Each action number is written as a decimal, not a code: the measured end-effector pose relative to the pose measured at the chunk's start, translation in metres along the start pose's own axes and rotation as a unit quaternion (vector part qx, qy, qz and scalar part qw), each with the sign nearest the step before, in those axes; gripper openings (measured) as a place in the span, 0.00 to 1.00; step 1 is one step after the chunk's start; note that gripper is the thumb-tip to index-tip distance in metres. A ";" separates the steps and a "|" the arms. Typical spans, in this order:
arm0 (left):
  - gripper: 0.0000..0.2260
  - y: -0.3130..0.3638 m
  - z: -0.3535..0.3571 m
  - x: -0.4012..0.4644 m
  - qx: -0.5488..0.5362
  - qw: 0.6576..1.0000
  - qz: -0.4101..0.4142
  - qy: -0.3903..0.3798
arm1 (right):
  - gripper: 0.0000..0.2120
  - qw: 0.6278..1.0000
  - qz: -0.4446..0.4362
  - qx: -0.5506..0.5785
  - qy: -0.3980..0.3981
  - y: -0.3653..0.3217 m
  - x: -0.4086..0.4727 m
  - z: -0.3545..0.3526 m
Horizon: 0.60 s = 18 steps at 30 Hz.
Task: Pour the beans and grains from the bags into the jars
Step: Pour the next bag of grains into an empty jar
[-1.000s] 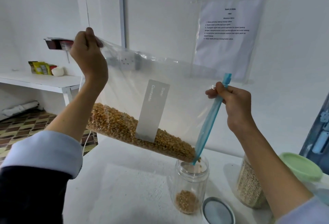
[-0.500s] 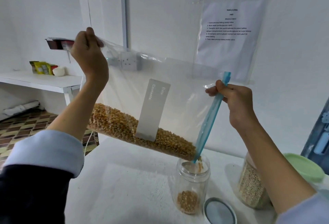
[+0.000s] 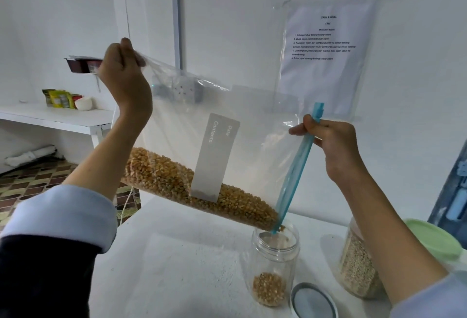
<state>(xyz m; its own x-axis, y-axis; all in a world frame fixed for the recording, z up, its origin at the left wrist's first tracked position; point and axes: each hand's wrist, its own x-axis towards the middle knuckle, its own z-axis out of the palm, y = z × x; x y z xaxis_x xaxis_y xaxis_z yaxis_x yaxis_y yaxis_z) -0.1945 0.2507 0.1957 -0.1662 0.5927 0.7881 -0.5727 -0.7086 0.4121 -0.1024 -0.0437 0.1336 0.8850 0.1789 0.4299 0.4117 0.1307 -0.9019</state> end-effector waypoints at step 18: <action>0.17 0.003 0.000 0.002 -0.008 1.000 0.012 0.008 | 0.13 1.000 0.007 0.000 -0.002 -0.006 -0.006 0.003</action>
<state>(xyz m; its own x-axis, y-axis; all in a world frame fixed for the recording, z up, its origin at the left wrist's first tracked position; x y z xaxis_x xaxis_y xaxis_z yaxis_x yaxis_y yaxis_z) -0.1965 0.2493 0.1983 -0.1923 0.5815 0.7905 -0.5808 -0.7167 0.3859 -0.1102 -0.0425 0.1363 0.8901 0.1850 0.4166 0.3985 0.1280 -0.9082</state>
